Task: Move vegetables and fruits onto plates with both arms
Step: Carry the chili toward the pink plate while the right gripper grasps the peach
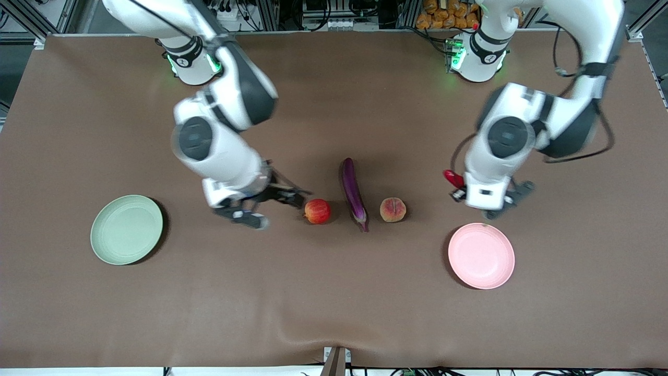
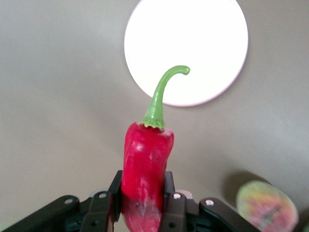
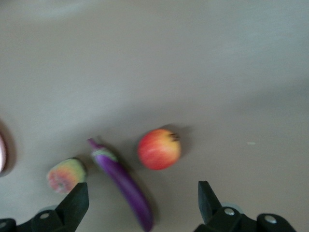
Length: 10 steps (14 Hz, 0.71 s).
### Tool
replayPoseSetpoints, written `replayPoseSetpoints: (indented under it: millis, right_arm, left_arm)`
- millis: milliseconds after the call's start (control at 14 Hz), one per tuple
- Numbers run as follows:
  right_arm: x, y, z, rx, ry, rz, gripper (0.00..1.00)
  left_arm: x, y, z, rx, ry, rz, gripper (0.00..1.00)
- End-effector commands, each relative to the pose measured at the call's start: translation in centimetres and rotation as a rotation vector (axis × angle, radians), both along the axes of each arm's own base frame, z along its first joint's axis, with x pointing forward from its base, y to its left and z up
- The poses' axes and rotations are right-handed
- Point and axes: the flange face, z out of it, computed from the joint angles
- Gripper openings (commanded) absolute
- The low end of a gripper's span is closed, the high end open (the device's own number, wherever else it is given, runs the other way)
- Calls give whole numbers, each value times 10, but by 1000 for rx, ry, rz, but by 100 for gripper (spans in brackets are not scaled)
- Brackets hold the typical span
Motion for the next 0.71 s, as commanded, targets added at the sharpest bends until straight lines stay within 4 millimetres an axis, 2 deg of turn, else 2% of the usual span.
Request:
replayPoseSetpoints:
  millis: [0,142,285,356,427,641]
  right_arm:
    - [2,48,-15,24,-76,39,100]
    - [-26,109,-31,70,-185,127,100]
    - [-58,166,-57,62,-380,259,100]
    - [-67,181,-68,45,-473,321,100]
    - [-70,187,-82,34,-519,357,100]
    - [-79,205,-109,54,-606,417,100]
  left_arm:
    - [31,40,-3,-47,33,-52,0]
    - [52,71,-11,-65,37,-74,0]
    - [71,107,-25,-79,32,-82,0]
    - [80,121,-31,-81,20,-94,0]
    - [87,136,-41,-81,14,-103,0]
    - [98,149,-72,-101,-20,-117,0]
